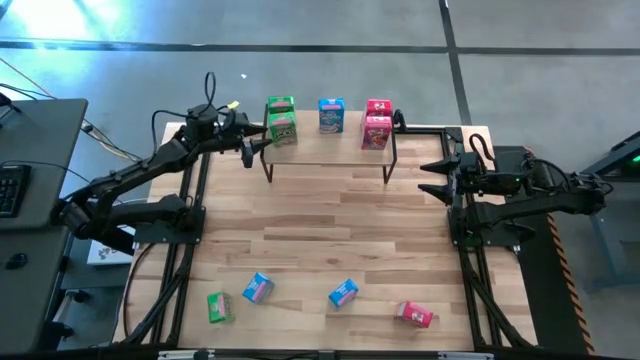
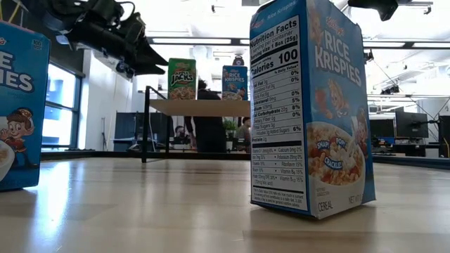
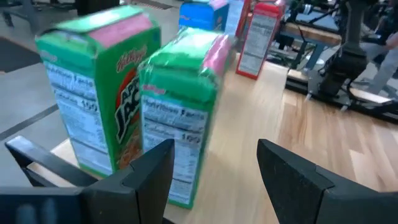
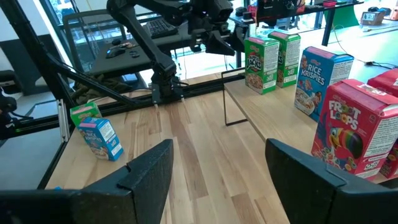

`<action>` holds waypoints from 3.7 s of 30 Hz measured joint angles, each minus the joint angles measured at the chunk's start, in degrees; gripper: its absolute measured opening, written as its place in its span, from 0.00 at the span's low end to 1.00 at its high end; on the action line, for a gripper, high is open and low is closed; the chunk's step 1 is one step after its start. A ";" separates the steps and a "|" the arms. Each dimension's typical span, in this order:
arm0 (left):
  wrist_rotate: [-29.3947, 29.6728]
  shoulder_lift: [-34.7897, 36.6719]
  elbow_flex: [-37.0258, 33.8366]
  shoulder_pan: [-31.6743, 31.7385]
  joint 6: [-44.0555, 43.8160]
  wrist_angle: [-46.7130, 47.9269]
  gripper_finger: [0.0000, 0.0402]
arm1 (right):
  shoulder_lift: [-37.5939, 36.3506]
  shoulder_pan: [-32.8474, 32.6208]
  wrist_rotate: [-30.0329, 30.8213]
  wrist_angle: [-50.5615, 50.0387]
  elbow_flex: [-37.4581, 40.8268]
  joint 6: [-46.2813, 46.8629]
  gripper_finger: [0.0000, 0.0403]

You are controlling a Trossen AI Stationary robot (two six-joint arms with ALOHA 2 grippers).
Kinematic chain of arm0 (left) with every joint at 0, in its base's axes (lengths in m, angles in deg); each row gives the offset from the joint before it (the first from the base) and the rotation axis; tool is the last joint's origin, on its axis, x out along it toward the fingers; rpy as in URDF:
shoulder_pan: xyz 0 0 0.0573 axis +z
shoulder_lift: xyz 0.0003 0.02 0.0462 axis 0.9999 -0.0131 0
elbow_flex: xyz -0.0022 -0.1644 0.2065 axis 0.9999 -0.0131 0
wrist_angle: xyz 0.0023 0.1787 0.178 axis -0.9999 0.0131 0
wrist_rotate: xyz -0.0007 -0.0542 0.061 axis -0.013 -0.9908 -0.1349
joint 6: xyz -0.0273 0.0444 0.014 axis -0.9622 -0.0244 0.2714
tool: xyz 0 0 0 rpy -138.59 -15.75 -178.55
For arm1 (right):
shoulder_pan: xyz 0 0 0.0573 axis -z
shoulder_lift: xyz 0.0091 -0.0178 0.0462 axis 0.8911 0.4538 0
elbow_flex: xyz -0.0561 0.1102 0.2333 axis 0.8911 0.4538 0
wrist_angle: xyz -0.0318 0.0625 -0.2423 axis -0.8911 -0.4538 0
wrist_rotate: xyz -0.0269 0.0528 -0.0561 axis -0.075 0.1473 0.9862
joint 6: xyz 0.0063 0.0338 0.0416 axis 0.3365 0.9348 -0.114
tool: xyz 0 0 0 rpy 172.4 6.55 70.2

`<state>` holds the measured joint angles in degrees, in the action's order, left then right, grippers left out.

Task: Stack cereal on shelf
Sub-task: Put the bottom green cereal box on the shelf, then put the bottom blue cereal box on the shelf

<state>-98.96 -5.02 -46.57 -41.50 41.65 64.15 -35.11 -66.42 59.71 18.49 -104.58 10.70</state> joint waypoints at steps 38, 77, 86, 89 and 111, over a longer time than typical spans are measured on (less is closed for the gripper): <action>38.40 -6.60 26.15 -48.96 -13.75 21.05 0.55 | 0.00 -0.01 -0.02 0.00 0.00 0.00 0.61; 49.02 -51.66 60.51 -73.34 -48.55 35.46 0.55 | 0.00 0.01 0.00 -0.26 0.00 0.00 0.61; 46.05 -54.69 61.51 -74.50 -52.42 33.47 0.55 | 0.02 -0.01 -0.02 -0.26 0.00 0.01 0.61; 46.01 -54.79 61.51 -74.88 -52.97 33.54 0.57 | 0.00 0.00 -0.02 -0.26 0.00 0.00 0.61; 40.34 -58.45 59.88 -76.78 -51.85 34.48 0.75 | 0.02 -0.01 -0.02 -0.26 0.00 0.00 0.61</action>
<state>-58.62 -63.47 13.31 -118.29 -10.19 98.64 -35.09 -66.43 59.69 18.23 -104.58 10.70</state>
